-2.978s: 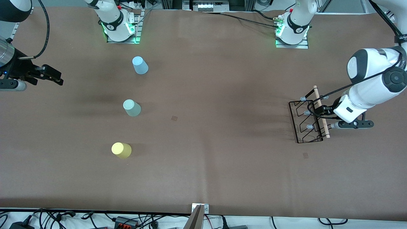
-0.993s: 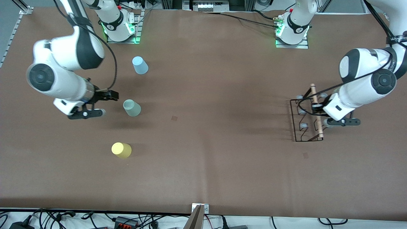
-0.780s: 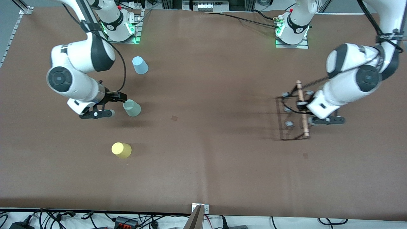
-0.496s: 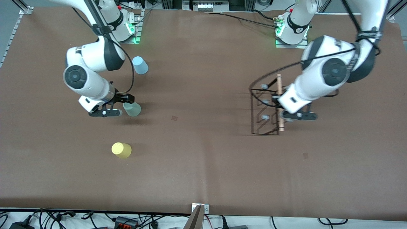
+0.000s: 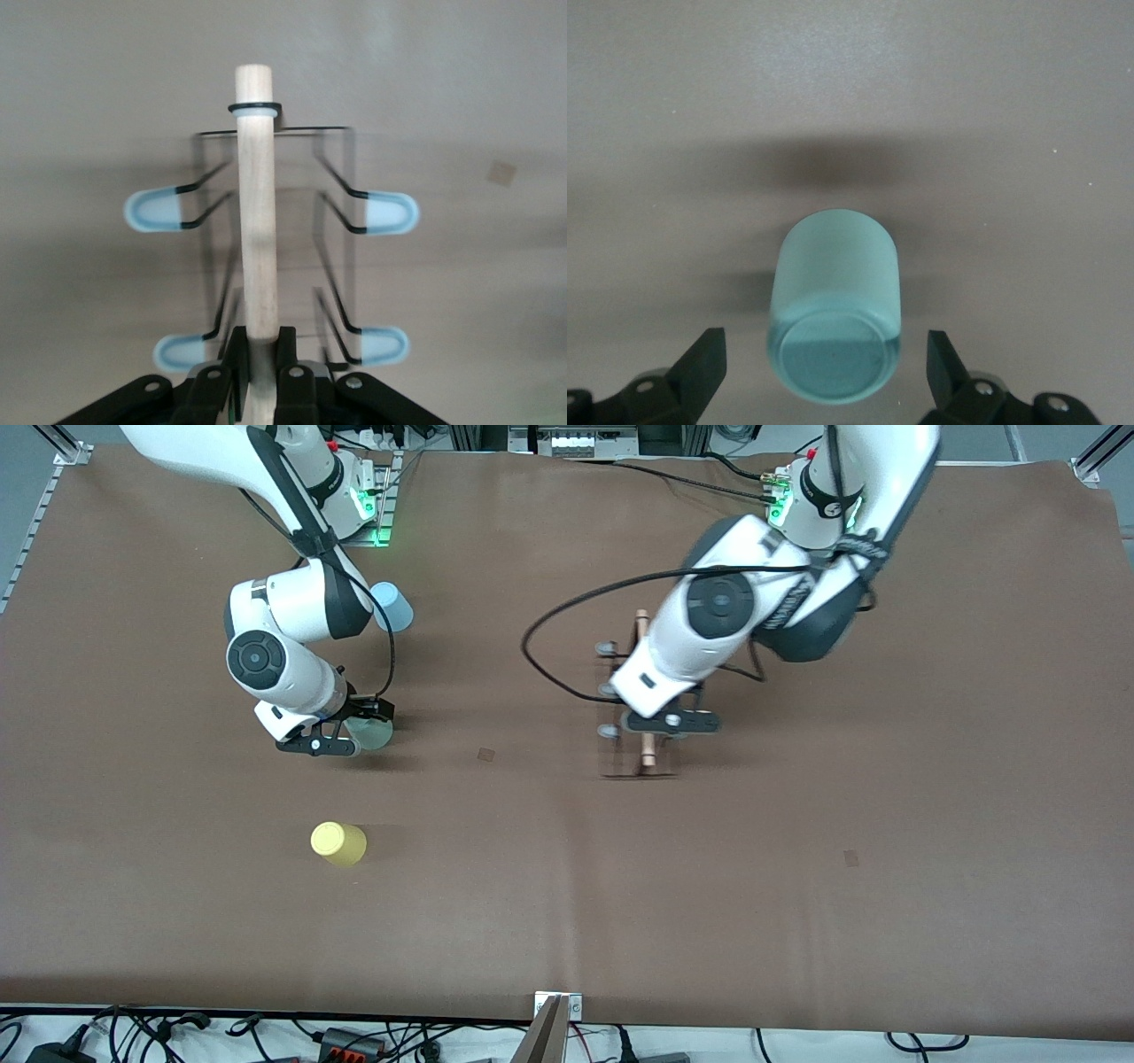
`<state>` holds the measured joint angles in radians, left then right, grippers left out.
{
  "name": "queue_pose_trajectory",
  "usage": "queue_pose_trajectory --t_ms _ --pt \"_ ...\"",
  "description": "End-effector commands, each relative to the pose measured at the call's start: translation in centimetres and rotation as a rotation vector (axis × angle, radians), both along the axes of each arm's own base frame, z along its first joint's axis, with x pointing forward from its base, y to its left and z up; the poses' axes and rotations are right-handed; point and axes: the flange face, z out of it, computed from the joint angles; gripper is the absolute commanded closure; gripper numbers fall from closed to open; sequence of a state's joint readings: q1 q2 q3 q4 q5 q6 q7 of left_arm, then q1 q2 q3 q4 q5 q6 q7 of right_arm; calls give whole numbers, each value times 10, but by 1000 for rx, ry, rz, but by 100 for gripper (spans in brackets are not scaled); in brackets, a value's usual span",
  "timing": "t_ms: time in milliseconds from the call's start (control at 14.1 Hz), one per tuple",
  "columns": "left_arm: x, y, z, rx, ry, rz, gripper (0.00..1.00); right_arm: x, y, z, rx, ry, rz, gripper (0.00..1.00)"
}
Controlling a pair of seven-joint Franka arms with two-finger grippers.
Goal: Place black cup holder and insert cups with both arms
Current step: 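Carry the rack with the left gripper while the right gripper grasps the cup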
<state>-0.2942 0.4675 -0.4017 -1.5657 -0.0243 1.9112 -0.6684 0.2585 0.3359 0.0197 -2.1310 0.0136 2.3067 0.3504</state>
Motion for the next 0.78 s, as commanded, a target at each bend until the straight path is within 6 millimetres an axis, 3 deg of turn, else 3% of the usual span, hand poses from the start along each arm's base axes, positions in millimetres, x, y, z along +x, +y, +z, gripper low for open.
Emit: queue_pose_trajectory --t_ms 0,213,709 --pt "-5 -36 -6 -36 16 13 100 -1 -1 -7 6 -11 -45 0" --pt "-17 -67 -16 -54 8 50 100 -2 -2 -8 4 -4 -44 0" --pt "-21 -78 -18 -68 -2 45 100 0 -5 -8 3 -1 -49 0"
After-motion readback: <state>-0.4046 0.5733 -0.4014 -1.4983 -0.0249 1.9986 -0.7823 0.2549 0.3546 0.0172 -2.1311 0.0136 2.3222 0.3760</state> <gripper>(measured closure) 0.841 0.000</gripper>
